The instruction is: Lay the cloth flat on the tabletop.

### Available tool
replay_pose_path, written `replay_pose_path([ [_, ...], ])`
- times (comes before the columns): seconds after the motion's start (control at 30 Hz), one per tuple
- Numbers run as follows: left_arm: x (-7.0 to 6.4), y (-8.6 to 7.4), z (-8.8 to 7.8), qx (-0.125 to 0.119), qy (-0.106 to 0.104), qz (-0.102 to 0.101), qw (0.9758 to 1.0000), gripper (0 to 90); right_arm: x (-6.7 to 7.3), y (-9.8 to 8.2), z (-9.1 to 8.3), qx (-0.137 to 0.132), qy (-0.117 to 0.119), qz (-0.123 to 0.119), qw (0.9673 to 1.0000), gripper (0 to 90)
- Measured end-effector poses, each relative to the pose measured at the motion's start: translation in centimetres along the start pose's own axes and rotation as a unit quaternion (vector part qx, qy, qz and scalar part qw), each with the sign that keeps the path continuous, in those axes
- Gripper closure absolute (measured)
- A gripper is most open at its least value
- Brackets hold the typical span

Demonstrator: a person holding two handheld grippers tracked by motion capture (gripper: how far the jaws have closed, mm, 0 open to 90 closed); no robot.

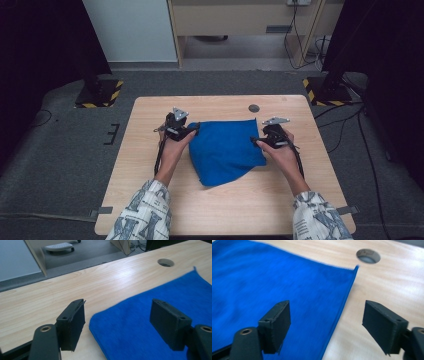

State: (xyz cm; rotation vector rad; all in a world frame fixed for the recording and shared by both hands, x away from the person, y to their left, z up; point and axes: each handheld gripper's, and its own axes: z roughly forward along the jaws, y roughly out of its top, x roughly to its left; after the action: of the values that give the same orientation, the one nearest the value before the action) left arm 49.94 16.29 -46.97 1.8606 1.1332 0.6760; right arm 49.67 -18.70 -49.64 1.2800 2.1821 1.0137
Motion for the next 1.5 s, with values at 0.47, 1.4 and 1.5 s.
replay_pose_path([
  [0.47, -2.7, -4.7, -5.0, -0.011, -0.040, 0.006, 0.9991, 12.2, 0.8, -6.5, -5.6, -0.017, 0.045, -0.007, 0.9988, 51.1],
  [1.4, -7.7, -8.9, -8.7, 0.048, -0.079, 0.073, 0.9930, 8.7, 2.7, -8.5, -6.5, 0.010, 0.079, -0.047, 0.9957, 81.8],
  [1.5, -8.0, -9.1, -8.4, 0.061, -0.081, 0.085, 0.9913, 13.0, 2.7, -8.4, -6.7, 0.007, 0.086, -0.043, 0.9954, 86.6],
])
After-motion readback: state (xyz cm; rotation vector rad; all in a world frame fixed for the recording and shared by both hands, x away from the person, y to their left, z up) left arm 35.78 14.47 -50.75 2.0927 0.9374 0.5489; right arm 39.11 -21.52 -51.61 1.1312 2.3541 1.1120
